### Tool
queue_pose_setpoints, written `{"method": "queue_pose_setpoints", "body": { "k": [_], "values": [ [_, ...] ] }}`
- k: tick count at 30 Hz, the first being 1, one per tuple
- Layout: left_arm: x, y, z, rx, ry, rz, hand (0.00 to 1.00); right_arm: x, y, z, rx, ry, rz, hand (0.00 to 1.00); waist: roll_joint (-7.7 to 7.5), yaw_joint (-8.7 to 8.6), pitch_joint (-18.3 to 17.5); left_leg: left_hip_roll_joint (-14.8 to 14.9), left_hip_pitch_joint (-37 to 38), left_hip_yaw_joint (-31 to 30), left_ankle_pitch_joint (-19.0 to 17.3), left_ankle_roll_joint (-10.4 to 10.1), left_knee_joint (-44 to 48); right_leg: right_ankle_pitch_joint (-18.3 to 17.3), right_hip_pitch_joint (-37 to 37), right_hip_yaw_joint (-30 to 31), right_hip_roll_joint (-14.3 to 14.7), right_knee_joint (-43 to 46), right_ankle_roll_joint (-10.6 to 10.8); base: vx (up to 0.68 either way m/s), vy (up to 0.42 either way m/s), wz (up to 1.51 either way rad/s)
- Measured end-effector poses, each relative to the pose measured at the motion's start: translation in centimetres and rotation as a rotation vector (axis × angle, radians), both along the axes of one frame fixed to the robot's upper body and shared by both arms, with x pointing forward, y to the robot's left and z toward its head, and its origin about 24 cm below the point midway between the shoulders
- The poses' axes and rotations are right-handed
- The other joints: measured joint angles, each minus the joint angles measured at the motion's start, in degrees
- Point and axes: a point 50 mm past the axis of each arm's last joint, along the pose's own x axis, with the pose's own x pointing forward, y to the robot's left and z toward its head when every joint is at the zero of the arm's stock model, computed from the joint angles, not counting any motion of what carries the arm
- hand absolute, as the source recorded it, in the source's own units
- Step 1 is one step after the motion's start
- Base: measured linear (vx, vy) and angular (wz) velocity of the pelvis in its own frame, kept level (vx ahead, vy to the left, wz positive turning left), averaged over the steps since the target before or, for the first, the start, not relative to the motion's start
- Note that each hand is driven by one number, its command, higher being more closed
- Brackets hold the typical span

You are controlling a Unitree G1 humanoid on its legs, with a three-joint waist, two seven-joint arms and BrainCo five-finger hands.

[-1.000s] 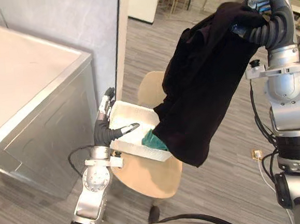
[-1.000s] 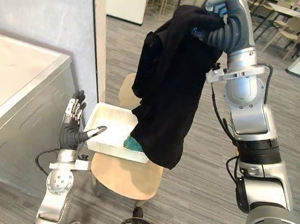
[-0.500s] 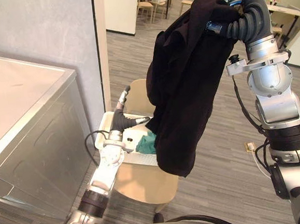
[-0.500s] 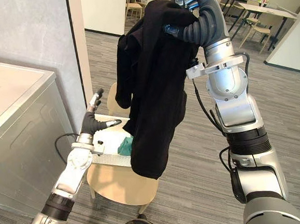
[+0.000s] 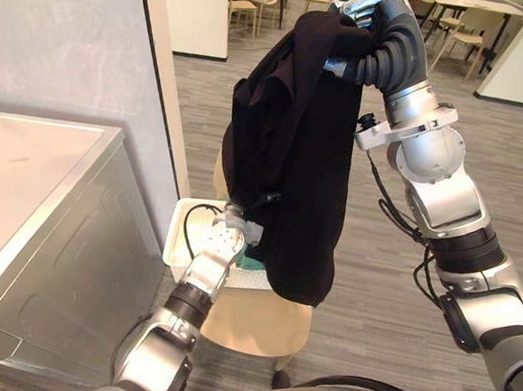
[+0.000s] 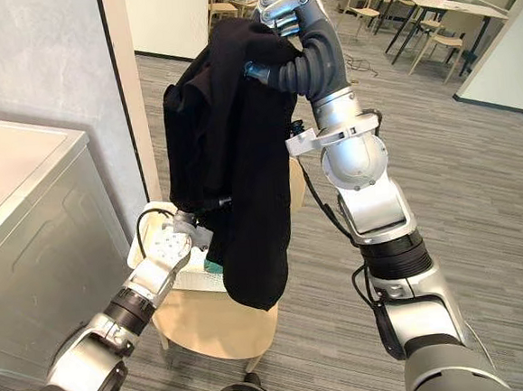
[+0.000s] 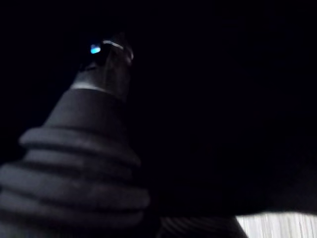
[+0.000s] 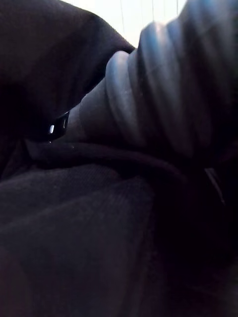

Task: Pick up the laundry basket with both hands and put the clothes into the washing machine.

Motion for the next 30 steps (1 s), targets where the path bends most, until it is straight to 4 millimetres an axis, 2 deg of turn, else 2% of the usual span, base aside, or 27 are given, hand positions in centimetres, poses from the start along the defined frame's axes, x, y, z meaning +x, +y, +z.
{"method": "queue_pose_setpoints", "body": {
  "k": [4,8,9,19,24,30],
  "values": [
    [0.3,-1.3,1.6,-0.070,0.001,-0.070,0.00,0.1,1.7,-0.9,0.009,0.039,0.073,1.00,0.27,-0.14,-0.2,-0.1,0.1,0.1,0.0,0.0,-0.1,0.0,-0.1,0.2,0.0,0.0,0.0,0.00,0.000,0.00],
    [0.4,-1.9,2.3,-0.117,0.014,-0.090,0.00,-0.4,3.5,-1.3,0.040,0.055,0.162,1.00,0.70,-0.41,-0.5,-0.3,0.2,0.1,0.1,0.1,-0.5,0.1,-0.3,0.5,-0.1,0.0,0.0,-0.01,0.013,-0.02],
    [0.5,-2.0,2.4,-0.128,0.016,-0.085,1.00,-0.6,3.8,-1.4,0.047,0.056,0.176,1.00,0.79,-0.56,-0.6,-0.5,0.3,0.1,0.2,0.2,-0.7,0.2,-0.3,0.6,-0.1,0.0,0.0,0.00,0.000,0.00],
    [0.6,-1.9,2.9,-0.157,0.000,-0.072,1.00,-0.6,4.1,-1.4,0.098,0.052,0.173,1.00,0.85,-0.91,-0.6,-1.2,0.6,0.3,0.2,0.2,-0.8,0.3,-0.8,1.5,-0.6,0.0,0.1,-0.02,0.017,-0.04],
    [0.6,-1.8,3.0,-0.146,-0.010,-0.041,1.00,-0.5,3.9,-2.6,0.095,0.080,0.141,1.00,1.07,-0.98,-0.6,-1.3,0.6,0.3,0.2,0.3,-0.8,0.1,-0.9,1.6,-0.8,0.0,-0.3,-0.01,0.007,-0.01],
    [0.7,-1.5,3.4,-0.136,-0.044,0.016,1.00,-0.4,3.2,-3.5,0.111,0.092,0.077,1.00,2.07,-0.90,-0.5,-1.3,0.6,0.0,0.2,0.3,-0.8,0.0,-0.9,1.5,-0.8,0.0,-0.3,0.00,0.000,0.00]
  ]
}}
